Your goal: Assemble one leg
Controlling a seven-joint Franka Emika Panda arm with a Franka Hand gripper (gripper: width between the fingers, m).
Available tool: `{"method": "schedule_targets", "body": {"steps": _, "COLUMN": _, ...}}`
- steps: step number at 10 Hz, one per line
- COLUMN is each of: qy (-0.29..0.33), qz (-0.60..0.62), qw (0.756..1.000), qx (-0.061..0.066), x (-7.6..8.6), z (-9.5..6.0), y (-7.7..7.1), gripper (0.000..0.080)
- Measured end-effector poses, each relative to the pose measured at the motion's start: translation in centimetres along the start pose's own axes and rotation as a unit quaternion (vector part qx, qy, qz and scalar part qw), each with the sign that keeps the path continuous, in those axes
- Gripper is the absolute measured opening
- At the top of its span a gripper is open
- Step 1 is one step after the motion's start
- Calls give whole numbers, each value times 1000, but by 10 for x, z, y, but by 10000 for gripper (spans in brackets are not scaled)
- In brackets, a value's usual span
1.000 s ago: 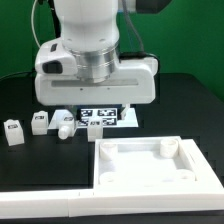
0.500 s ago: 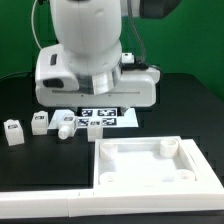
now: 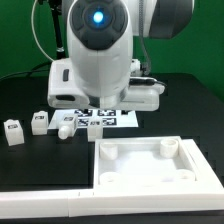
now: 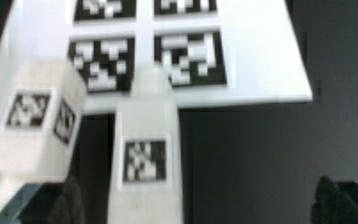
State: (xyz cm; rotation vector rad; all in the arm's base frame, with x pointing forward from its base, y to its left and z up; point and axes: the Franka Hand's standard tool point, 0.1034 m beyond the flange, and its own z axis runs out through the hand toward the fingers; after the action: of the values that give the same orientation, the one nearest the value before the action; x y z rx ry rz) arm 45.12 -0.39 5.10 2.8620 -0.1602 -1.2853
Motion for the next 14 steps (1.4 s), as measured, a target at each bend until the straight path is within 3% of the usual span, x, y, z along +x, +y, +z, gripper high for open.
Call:
{"method": "schedule_targets", "body": {"steps": 2, "qy": -2, "qz": 1, "qw": 1000, "qx": 0, "x": 1, "z": 3, "y": 2, "gripper": 649}}
{"method": "schedule_targets", "body": {"steps": 4, "qy": -35, "qz": 9, "qw": 999, "qx": 2, "x": 9, "z": 28, "y": 13, "gripper": 649}}
{"method": "schedule_targets", "body": {"steps": 5, "qy": -42, "qz": 8, "qw": 999, "qx": 1, "x": 11, "z": 32, "y": 15, "gripper": 649}}
{"method": "schedule_targets", "body": {"steps": 10, "qy": -53, "qz": 11, "qw": 999, "qx": -2, "x": 11, "z": 38, "y": 14, "gripper": 649}}
{"method": "schedule_targets", "body": {"steps": 12, "qy": -125, "qz": 21, "qw": 992, "qx": 4, "x": 13, "z": 38, "y": 21, "gripper": 649}}
{"method": "schedule_targets", "body": {"steps": 13, "qy": -119, "qz": 11, "qw": 993, "qx": 3, "x": 19, "z": 37, "y": 21, "gripper": 649}}
{"method": "schedule_targets", "body": {"steps": 14, "qy": -116, "qz": 11, "qw": 993, "qx": 3, "x": 18, "z": 36, "y": 21, "gripper": 532}}
